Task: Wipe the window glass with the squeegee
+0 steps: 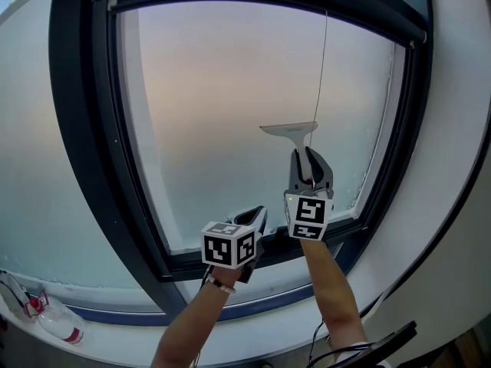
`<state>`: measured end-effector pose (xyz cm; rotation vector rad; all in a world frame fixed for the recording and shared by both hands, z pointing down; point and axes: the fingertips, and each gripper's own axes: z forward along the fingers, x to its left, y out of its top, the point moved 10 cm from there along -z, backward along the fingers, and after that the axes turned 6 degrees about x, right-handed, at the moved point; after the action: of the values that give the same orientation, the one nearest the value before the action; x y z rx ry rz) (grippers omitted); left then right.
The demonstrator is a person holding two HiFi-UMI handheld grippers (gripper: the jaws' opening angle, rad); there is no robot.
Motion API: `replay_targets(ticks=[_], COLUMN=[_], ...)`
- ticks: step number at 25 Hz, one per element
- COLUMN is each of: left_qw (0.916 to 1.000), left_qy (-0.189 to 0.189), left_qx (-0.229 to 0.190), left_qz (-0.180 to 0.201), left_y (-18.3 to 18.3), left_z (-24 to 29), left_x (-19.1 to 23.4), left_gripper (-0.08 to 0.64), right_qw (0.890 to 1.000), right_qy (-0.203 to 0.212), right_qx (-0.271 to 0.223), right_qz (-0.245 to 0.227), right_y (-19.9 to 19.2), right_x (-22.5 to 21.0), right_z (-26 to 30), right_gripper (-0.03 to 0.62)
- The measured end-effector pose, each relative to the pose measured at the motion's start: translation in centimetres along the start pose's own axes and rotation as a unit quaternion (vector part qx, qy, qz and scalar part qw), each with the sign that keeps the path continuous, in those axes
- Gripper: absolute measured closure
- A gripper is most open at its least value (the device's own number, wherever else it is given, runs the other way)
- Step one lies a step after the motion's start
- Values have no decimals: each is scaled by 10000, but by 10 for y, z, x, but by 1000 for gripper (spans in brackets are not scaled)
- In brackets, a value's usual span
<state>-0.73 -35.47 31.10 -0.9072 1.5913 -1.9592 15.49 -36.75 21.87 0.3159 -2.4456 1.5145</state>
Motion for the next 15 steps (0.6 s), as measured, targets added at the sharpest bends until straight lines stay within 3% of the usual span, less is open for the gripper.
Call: replay_targets(ticks=[15], left_qw=[9975], left_qy=[328], left_qx=[339], left_qz=[-528], left_y=[-65], left_z=[14], left_x=[14], left_gripper=[561], right_qw=[9967], right_qy=[117], right_qx=[785], right_qz=[-140], right_y=[-113], right_x=[37], right_z=[-66], right_gripper=[503])
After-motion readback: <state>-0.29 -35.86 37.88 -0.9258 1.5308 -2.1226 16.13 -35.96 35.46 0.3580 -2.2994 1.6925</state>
